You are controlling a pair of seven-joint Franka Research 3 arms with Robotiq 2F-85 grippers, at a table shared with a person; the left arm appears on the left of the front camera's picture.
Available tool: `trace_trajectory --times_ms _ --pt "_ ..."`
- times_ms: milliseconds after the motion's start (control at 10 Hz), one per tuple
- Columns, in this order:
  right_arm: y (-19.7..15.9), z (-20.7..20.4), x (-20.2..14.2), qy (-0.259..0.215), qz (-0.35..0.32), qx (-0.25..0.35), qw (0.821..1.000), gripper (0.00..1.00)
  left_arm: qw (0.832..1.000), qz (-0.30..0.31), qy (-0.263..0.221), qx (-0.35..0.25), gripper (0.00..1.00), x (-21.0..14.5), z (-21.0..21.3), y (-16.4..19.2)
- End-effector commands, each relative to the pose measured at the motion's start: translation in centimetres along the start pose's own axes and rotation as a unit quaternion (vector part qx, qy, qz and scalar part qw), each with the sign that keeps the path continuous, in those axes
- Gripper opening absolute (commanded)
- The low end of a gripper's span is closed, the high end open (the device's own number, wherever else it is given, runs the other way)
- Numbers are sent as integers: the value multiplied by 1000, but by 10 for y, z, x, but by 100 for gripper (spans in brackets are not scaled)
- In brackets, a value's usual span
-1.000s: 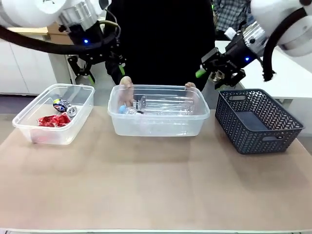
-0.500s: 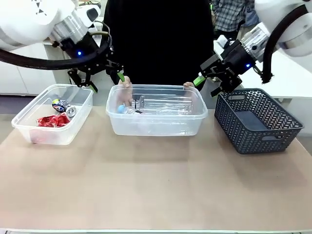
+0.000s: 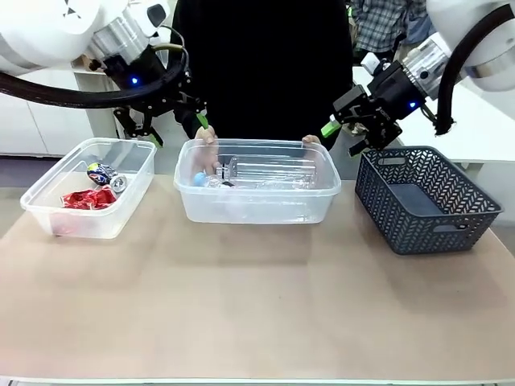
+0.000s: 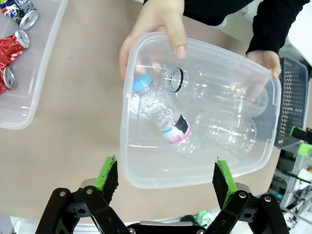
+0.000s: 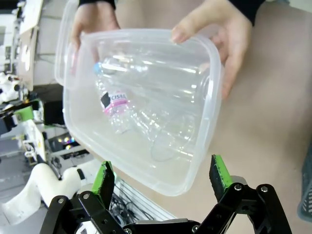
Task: Sort the waste into each basket.
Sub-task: Release the Organizing box you were holding.
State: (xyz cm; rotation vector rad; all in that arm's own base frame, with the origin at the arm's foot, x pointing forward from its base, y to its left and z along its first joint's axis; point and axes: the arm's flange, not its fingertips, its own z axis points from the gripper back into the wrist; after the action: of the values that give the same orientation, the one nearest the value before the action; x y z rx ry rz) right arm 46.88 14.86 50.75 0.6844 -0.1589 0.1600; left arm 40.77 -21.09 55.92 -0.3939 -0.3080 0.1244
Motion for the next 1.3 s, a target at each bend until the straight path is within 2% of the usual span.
trace_trajectory --times_ms 0,100,200,300,400,500,600,700,800,900,1000,1200 --pt "0 0 0 0 0 0 1000 100 1000 0 0 0 100 0 0 0" --pt "-13 54 -36 49 5 102 994 100 997 -55 13 -49 100 -9 35 -2" --pt "-22 95 -71 54 10 196 979 100 989 -80 38 -118 100 -22 67 6" --pt "-31 126 -99 54 -48 277 958 100 979 -72 50 -187 100 -35 90 24" --pt "-41 152 -118 20 -117 350 929 100 968 -31 43 -247 100 -40 105 52" --pt "-56 172 -127 -33 -178 411 893 100 940 -24 71 -332 100 -39 114 86" --pt "-76 184 -128 -71 -259 456 849 100 909 16 70 -411 100 -34 116 124" --pt "-95 182 -124 -89 -301 449 836 100 872 32 38 -488 100 -34 114 152" --pt "-109 178 -121 -105 -321 448 828 100 864 57 0 -501 100 -35 106 170" --pt "-90 201 -144 -12 -182 399 899 100 880 106 13 -463 100 -33 88 171" --pt "-90 201 -144 -12 -182 399 899 100 876 34 14 -480 100 -36 131 161" --pt "-90 201 -144 -12 -182 399 899 100 876 34 14 -480 100 -36 131 161"
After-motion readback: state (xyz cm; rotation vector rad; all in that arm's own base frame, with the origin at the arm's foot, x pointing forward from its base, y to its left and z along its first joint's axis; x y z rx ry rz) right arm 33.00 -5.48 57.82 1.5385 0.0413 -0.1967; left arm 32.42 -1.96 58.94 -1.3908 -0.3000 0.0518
